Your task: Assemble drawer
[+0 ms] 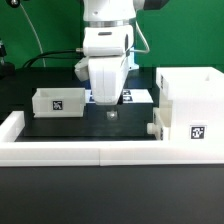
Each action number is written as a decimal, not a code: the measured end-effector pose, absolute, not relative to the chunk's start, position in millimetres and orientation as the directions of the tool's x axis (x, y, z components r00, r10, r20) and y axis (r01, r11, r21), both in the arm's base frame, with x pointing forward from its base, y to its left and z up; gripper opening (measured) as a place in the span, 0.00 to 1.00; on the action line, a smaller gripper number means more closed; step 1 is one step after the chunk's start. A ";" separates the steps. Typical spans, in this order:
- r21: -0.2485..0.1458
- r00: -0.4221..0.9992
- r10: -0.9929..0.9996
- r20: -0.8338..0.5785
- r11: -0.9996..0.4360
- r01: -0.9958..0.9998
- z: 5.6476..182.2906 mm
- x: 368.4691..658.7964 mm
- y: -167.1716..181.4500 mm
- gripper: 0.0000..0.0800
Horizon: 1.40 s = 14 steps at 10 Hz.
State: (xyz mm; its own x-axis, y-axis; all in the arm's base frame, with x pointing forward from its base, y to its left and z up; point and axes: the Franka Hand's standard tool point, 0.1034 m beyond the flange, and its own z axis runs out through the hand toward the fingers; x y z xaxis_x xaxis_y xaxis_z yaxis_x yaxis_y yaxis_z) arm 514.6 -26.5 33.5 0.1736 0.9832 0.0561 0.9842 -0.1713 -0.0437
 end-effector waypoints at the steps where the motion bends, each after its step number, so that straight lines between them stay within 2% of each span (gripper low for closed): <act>1: -0.039 0.180 0.982 0.055 -0.178 0.983 36.3 514.7 -31.0 0.81; 4: -0.041 0.209 0.977 0.048 -0.207 0.977 40.3 502.5 -47.2 0.81; 7: -0.006 0.235 0.971 0.038 -0.235 0.972 56.7 487.6 -62.4 0.81; 10: -0.014 0.260 0.965 0.040 -0.259 0.966 53.0 488.5 -59.7 0.81; 13: -0.019 0.425 0.904 0.040 -0.425 0.905 53.2 487.9 -61.4 0.81; 14: -0.011 0.484 0.873 0.052 -0.485 0.875 54.7 483.7 -72.9 0.81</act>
Offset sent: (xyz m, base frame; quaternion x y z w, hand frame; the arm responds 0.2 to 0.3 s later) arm -0.0252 -0.0163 0.0098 -0.0089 0.0045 0.0238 0.9997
